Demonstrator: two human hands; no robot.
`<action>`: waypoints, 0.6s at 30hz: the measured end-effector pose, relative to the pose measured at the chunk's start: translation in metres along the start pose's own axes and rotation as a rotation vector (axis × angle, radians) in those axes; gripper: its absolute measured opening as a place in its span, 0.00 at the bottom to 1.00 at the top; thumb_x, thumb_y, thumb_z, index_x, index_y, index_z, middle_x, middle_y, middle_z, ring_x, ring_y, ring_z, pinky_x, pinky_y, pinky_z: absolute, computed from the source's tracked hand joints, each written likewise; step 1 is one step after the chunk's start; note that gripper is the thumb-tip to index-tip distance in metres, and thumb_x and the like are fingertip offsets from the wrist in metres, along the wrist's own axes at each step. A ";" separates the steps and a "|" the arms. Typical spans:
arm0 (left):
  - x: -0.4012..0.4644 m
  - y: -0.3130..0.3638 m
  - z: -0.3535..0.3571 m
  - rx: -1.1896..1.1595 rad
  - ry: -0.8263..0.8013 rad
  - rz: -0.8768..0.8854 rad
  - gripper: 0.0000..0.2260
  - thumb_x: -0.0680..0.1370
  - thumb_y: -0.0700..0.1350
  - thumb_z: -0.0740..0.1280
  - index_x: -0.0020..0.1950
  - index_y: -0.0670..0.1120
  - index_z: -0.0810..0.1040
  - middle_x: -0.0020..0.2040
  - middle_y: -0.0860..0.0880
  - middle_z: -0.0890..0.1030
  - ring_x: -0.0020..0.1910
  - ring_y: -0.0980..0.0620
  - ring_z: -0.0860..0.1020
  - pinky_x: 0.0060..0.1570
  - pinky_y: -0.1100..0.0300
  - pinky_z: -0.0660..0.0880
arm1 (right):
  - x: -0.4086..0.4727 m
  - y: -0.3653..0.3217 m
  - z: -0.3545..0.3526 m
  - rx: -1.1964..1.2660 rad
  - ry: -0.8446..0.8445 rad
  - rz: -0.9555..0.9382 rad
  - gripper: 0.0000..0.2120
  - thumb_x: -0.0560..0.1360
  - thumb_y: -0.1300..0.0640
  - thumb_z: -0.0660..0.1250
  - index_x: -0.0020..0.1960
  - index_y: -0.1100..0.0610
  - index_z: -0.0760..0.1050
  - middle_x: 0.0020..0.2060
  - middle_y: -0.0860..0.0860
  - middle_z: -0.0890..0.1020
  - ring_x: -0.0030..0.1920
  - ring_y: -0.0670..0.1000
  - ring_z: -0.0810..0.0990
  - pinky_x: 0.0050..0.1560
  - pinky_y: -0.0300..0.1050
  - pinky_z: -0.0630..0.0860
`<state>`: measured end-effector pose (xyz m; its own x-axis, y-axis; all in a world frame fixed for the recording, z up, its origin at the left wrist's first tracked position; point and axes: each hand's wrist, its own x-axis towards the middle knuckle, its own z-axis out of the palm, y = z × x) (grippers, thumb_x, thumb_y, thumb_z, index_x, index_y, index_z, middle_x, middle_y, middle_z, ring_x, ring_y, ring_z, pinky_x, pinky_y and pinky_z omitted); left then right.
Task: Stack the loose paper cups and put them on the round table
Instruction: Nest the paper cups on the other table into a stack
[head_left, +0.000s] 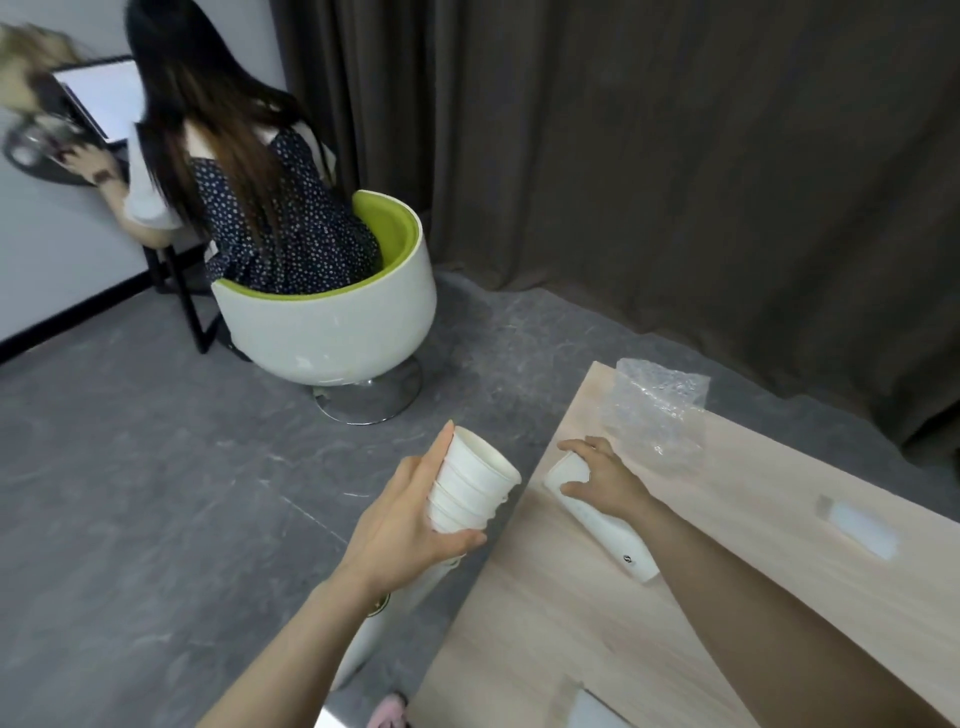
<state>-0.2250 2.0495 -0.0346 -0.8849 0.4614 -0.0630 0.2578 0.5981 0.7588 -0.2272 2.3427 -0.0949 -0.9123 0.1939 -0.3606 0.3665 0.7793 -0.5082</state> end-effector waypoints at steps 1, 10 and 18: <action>-0.001 -0.001 -0.001 0.000 0.003 -0.004 0.49 0.63 0.64 0.73 0.70 0.76 0.39 0.62 0.64 0.66 0.58 0.61 0.71 0.48 0.58 0.71 | -0.001 0.000 0.000 0.003 0.004 -0.004 0.27 0.73 0.56 0.71 0.69 0.47 0.67 0.73 0.52 0.58 0.73 0.53 0.61 0.67 0.49 0.66; 0.001 0.005 0.004 0.008 -0.034 0.024 0.49 0.63 0.64 0.72 0.69 0.76 0.38 0.61 0.64 0.65 0.56 0.60 0.71 0.47 0.58 0.72 | -0.016 0.003 -0.007 0.101 0.044 -0.015 0.09 0.69 0.63 0.72 0.42 0.50 0.74 0.54 0.51 0.74 0.62 0.53 0.70 0.63 0.46 0.68; 0.008 0.016 0.017 -0.004 -0.082 0.091 0.49 0.64 0.63 0.74 0.69 0.77 0.39 0.58 0.65 0.66 0.54 0.60 0.72 0.44 0.61 0.72 | -0.048 0.011 -0.036 0.134 0.205 0.013 0.09 0.69 0.58 0.74 0.41 0.49 0.75 0.50 0.46 0.77 0.65 0.42 0.62 0.65 0.42 0.53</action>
<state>-0.2208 2.0740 -0.0339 -0.8232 0.5657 -0.0470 0.3335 0.5490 0.7664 -0.1862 2.3638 -0.0552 -0.9202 0.3310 -0.2091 0.3874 0.6925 -0.6086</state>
